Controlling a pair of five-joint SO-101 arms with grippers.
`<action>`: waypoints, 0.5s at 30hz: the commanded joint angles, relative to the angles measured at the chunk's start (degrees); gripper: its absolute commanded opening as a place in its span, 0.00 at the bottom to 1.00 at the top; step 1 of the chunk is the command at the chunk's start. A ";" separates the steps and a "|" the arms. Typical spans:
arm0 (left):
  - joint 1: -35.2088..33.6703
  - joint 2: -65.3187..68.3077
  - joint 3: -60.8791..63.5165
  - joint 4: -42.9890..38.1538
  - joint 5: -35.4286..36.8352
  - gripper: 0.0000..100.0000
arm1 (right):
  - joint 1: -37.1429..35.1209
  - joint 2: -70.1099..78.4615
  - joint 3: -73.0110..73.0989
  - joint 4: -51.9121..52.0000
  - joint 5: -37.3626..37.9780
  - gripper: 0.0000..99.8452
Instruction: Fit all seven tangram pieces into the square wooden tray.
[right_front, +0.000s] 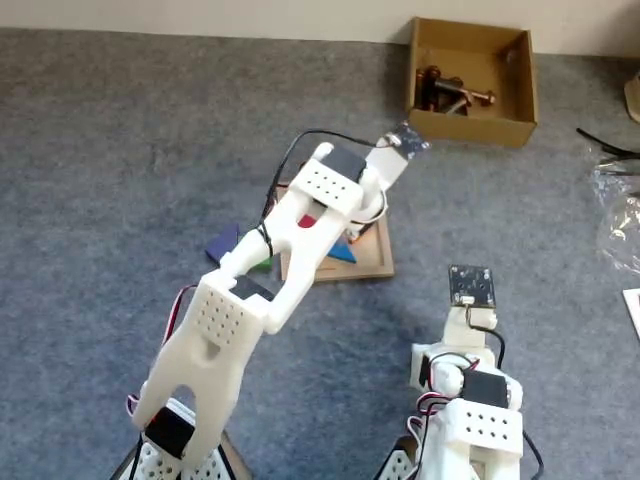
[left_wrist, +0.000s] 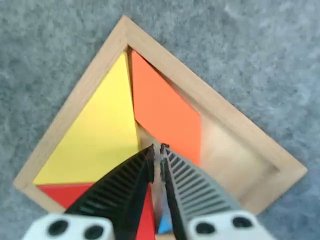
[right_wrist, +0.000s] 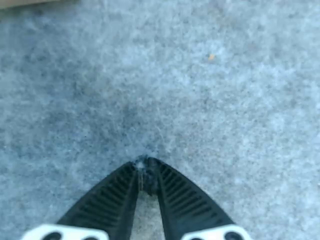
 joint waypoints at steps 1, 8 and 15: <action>0.22 -0.31 -2.51 -0.97 0.26 0.05 | 1.80 -0.04 1.80 0.75 -0.44 0.01; 5.76 -0.31 -2.51 -0.88 0.26 0.05 | 1.80 -0.04 1.80 0.75 -0.44 0.01; 7.16 -1.27 -3.56 -0.53 0.26 0.05 | 1.80 -0.04 1.80 0.75 -0.44 0.01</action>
